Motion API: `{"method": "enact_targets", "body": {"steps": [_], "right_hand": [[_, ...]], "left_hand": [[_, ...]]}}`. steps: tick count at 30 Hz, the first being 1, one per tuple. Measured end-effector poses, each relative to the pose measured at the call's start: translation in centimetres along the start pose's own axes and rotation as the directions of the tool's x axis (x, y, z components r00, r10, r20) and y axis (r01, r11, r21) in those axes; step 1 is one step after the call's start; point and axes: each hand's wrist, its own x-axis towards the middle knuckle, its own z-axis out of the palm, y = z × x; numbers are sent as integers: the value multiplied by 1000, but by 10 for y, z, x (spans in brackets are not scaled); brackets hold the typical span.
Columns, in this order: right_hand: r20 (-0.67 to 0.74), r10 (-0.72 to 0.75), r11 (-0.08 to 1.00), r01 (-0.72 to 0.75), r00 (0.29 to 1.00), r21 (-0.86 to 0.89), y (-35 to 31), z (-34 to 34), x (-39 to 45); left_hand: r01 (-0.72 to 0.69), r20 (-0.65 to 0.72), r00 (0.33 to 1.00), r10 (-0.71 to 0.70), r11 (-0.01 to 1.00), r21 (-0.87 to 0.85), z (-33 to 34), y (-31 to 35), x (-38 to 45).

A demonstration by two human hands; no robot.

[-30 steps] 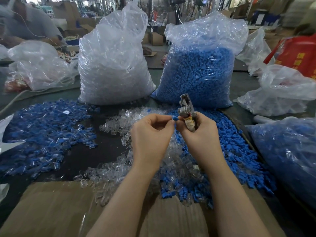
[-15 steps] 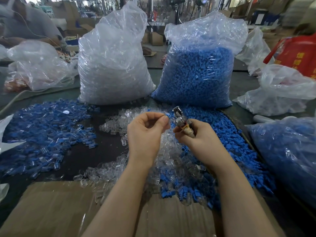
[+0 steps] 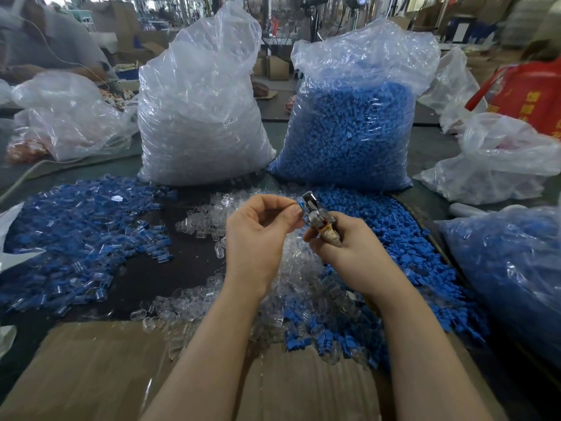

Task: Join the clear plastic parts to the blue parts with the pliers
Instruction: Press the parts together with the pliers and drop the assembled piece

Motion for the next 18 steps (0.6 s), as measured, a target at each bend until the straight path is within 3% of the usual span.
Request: {"method": "enact_targets", "body": {"steps": [12, 18], "right_hand": [[-34, -21, 993, 17, 999, -115, 1, 3, 2], [-92, 2, 966, -25, 996, -258, 8, 3, 4]], "left_hand": [[40, -11, 999, -40, 999, -4, -1, 0, 0], [301, -27, 951, -308, 942, -147, -22, -3, 9]]}}
